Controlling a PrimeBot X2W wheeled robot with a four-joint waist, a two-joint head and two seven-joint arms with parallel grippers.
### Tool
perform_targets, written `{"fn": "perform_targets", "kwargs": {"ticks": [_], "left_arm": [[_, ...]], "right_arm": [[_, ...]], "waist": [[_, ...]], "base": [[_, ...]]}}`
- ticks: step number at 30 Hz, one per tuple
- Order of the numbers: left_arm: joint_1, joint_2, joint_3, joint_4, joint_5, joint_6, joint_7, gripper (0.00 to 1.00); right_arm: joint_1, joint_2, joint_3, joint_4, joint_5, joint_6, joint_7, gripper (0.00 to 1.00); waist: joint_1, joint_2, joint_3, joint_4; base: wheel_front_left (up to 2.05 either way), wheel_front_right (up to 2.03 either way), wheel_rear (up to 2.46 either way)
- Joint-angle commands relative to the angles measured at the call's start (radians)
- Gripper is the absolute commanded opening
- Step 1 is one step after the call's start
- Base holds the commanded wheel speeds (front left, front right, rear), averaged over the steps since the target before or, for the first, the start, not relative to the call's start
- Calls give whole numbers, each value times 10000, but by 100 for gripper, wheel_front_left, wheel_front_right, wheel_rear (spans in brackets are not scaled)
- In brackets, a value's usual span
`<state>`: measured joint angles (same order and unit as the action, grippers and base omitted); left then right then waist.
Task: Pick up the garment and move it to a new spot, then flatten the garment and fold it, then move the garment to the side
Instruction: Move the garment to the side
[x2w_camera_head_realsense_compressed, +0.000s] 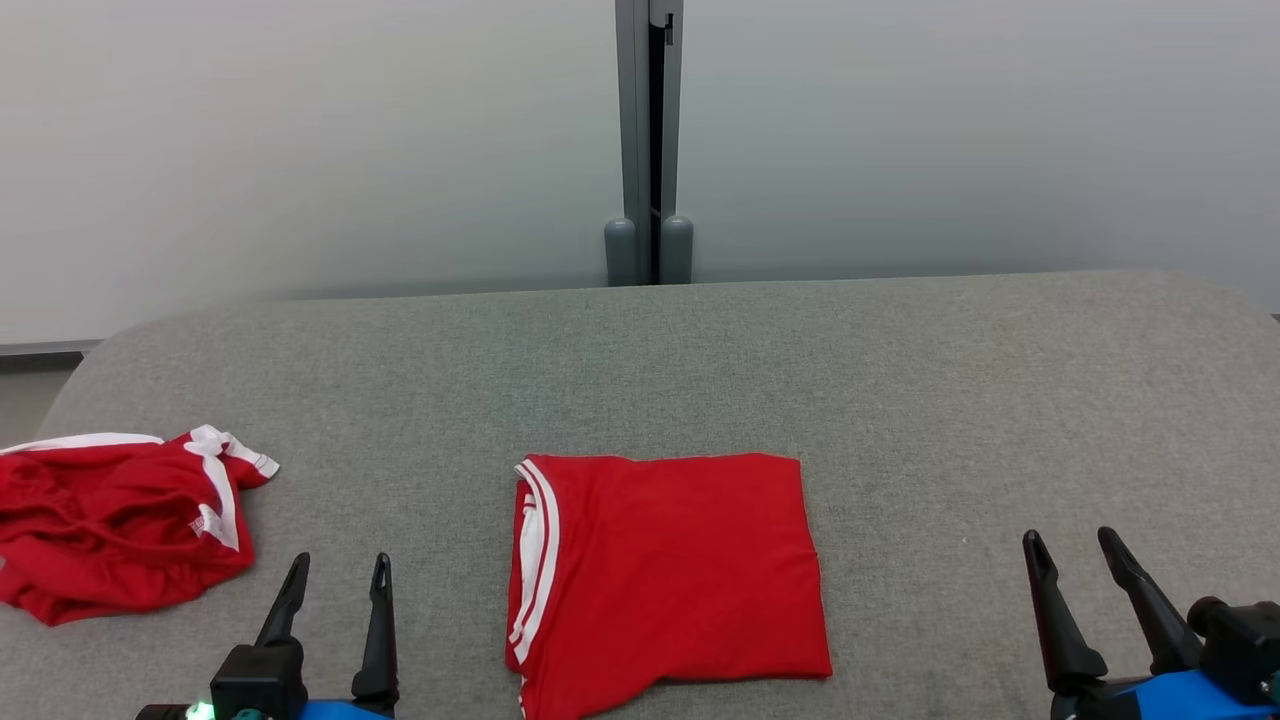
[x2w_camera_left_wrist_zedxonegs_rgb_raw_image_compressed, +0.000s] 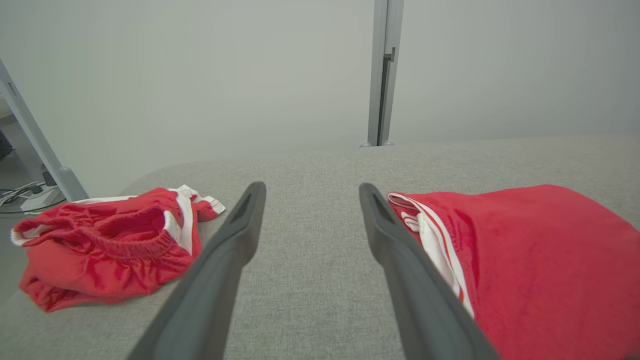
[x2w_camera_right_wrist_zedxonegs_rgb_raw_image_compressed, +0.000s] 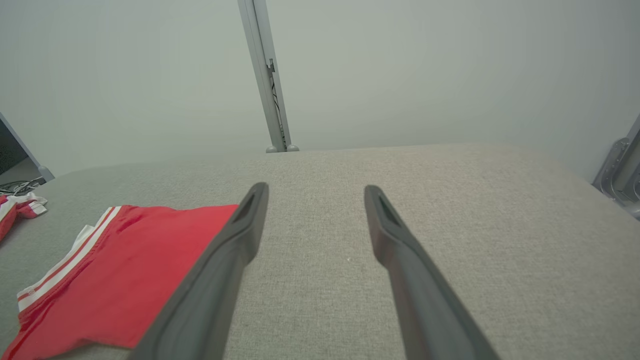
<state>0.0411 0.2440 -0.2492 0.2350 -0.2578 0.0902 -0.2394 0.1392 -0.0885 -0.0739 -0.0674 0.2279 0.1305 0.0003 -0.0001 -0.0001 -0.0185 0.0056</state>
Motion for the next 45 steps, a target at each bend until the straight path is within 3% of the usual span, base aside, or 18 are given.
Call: {"fn": "perform_targets", "kwargs": {"ticks": [1, 15, 24, 36, 45], "left_arm": [[114, 18, -29, 50, -78, -8, -6, 100], [-45, 101, -80, 248, -223, 16, 7, 100], [-524, 142, -186, 136, -129, -14, -91, 100], [-1511, -237, -303, 60, 131, -148, -255, 100], [-1655, -372, -118, -143, 326, -151, -264, 100]], "right_arm": [[180, 32, -10, -81, -86, 5, 53, 100], [219, 55, 9, -147, -96, 5, 208, 100], [-188, -128, 297, 445, 262, 5, 289, 100], [-1954, -3, 2067, 3740, 899, 5, -198, 100], [-3186, 192, 1963, 6230, 833, 3, -697, 100]], "waist": [[1, 1, -21, -19], [1, 1, -111, -36], [1, 1, 371, 348], [1, 1, 1367, 1469], [1, 1, 1629, 1766]], "base": [[0, 0, 0], [0, 0, 0], [0, 0, 0], [0, 0, 0], [0, 0, 0]]}}
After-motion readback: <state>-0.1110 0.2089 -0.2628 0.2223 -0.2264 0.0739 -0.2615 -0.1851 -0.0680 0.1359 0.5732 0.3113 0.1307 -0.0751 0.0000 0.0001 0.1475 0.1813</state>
